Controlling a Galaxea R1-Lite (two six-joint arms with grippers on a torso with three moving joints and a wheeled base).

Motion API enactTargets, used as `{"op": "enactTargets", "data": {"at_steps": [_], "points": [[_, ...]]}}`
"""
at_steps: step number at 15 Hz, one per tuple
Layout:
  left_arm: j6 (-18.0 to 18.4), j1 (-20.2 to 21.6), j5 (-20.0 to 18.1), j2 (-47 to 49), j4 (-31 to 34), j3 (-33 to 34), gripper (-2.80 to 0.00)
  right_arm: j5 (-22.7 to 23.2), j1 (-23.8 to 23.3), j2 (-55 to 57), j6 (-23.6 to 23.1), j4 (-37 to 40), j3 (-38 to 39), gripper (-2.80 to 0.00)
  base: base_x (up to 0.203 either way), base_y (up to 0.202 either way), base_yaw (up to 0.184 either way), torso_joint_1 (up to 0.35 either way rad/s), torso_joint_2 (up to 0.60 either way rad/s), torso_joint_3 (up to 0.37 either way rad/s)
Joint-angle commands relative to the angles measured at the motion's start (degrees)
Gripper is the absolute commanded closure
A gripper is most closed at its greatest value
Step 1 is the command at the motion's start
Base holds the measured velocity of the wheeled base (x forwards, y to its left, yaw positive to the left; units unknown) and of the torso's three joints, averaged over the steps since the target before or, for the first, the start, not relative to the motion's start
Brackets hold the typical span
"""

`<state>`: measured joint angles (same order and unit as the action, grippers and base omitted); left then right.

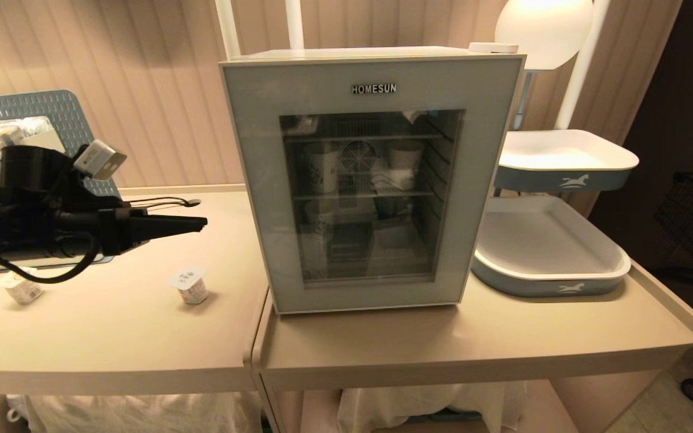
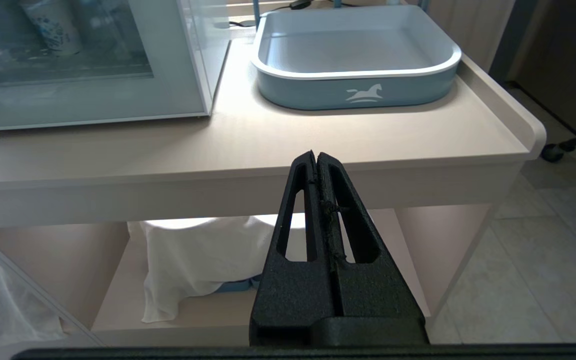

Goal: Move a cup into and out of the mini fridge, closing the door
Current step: Open the freezer door

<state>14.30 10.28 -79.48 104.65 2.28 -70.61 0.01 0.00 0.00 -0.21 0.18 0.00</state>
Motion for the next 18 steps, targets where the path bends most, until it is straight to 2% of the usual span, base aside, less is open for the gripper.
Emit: {"op": "enactTargets", "data": {"at_steps": [1, 2, 4, 5, 9, 14, 18], "points": [[1.23, -1.77, -0.26, 2.80, -0.26, 0.20, -2.80, 0.03, 0.00, 0.00, 0.03, 0.04, 0.00, 0.00, 0.000, 0.000, 0.000, 0.000, 0.00, 0.000], [2.89, -3.19, 2.03, 3.74, -0.82, 0.18, -2.80, 0.07, 0.00, 0.00, -0.05, -0.01, 0.00, 0.00, 0.000, 0.000, 0.000, 0.000, 0.00, 0.000], [5.48, -5.74, 11.32, 4.53, -1.99, 0.55, -2.80, 0.06, 0.00, 0.00, -0.06, -0.01, 0.00, 0.00, 0.000, 0.000, 0.000, 0.000, 0.00, 0.000], [6.22, -6.81, 14.12, 4.99, -3.54, 0.72, -2.80, 0.04, 0.00, 0.00, -0.01, -0.01, 0.00, 0.00, 0.000, 0.000, 0.000, 0.000, 0.00, 0.000], [6.60, -7.69, 14.17, 6.30, -4.94, -0.50, -2.80, 0.01, 0.00, 0.00, 0.03, 0.08, 0.00, 0.00, 0.000, 0.000, 0.000, 0.000, 0.00, 0.000], [5.22, -7.73, 14.85, 8.82, -14.18, -1.03, -2.80, 0.00, 0.00, 0.00, 0.00, 0.05, 0.00, 0.00, 0.000, 0.000, 0.000, 0.000, 0.00, 0.000], [-0.90, -8.90, 14.38, 10.14, -20.53, -0.42, -2.80, 0.08, 0.00, 0.00, -0.05, -0.01, 0.00, 0.00, 0.000, 0.000, 0.000, 0.000, 0.00, 0.000]]}}
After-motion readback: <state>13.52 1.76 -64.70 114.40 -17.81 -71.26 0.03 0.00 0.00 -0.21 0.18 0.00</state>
